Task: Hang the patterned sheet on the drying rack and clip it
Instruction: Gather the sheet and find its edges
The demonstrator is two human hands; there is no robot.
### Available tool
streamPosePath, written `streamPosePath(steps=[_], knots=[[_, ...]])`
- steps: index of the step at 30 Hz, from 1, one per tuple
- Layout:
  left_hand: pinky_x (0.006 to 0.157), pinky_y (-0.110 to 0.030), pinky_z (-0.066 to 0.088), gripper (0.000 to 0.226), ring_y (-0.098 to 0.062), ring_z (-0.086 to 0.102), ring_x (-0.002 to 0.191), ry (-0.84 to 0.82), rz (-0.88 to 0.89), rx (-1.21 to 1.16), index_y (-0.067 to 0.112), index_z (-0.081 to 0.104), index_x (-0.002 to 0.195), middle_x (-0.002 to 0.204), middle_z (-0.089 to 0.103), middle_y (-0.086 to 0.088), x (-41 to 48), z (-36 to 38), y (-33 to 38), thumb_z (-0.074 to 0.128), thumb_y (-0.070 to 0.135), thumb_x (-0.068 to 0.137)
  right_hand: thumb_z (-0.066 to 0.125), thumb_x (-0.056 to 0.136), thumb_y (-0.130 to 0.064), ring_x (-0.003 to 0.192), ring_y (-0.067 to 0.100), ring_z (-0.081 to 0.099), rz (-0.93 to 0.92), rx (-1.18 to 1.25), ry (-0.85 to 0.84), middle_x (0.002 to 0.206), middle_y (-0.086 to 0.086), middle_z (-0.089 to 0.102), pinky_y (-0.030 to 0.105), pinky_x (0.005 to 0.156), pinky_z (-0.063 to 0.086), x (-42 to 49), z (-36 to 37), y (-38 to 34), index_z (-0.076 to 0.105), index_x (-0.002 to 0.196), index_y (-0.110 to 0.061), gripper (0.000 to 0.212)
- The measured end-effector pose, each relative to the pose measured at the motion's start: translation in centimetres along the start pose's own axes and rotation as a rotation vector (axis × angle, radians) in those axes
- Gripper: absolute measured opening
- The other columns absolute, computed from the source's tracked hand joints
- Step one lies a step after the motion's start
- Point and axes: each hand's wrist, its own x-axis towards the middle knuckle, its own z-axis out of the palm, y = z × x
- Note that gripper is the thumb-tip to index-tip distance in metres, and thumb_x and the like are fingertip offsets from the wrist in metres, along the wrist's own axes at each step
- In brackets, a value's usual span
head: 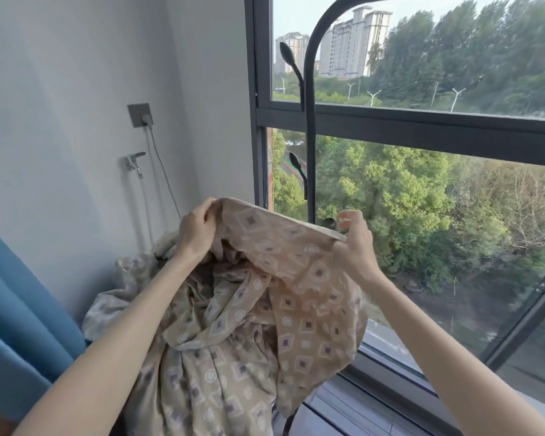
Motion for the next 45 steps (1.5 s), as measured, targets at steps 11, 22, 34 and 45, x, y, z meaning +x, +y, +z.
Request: streamPosePath(steps=[11,22,34,45], knots=[[0.063,-0.034,0.05,0.017,-0.02,0.059,0.069,-0.019,0.415,-0.063,0.008,0.061,0.094,0.078,0.064,-0.004,1.7,-0.9,8.4,0.051,0.021,0.095,0.049,0.09,-0.008,0.056,0.02,0.051,-0.36,-0.012,0.085,0.067,0.004,0.06,0.029,0.048,0.034,-0.9,1.4,-6.4,0.053,0.086,-0.007,0.006],[0.056,-0.029,0.045,0.036,-0.01,0.054,0.075,0.009,0.12,0.145,0.018,0.052,0.096,0.089,0.056,0.008,-8.6,3.7,1.6,0.058,0.051,0.083,0.039,0.079,0.008,0.064,0.026,0.058,-0.399,0.066,0.129,0.082,0.006,0.064,0.037,0.051,0.044,-0.4,0.2,-8.2,0.048,0.102,-0.012,0.032],[0.067,-0.04,0.048,0.047,-0.028,0.05,0.104,-0.029,-0.131,0.251,0.01,0.048,0.115,0.114,0.052,-0.01,-7.6,3.6,-1.3,0.049,0.041,0.08,0.032,0.082,0.008,0.053,0.021,0.042,-0.299,0.13,0.293,0.063,-0.001,0.052,0.03,0.048,0.028,-0.9,-0.4,-6.8,0.039,0.105,-0.009,0.029],[0.06,-0.035,0.036,0.024,-0.025,0.053,0.07,0.315,-0.081,0.012,0.004,0.054,0.089,0.077,0.06,-0.01,-2.4,-3.2,3.0,0.036,0.018,0.098,0.045,0.082,0.004,0.087,0.026,0.049,-0.124,-0.123,0.166,0.113,0.009,0.047,0.031,0.059,0.036,0.1,1.7,-4.0,0.043,0.105,-0.017,0.032]])
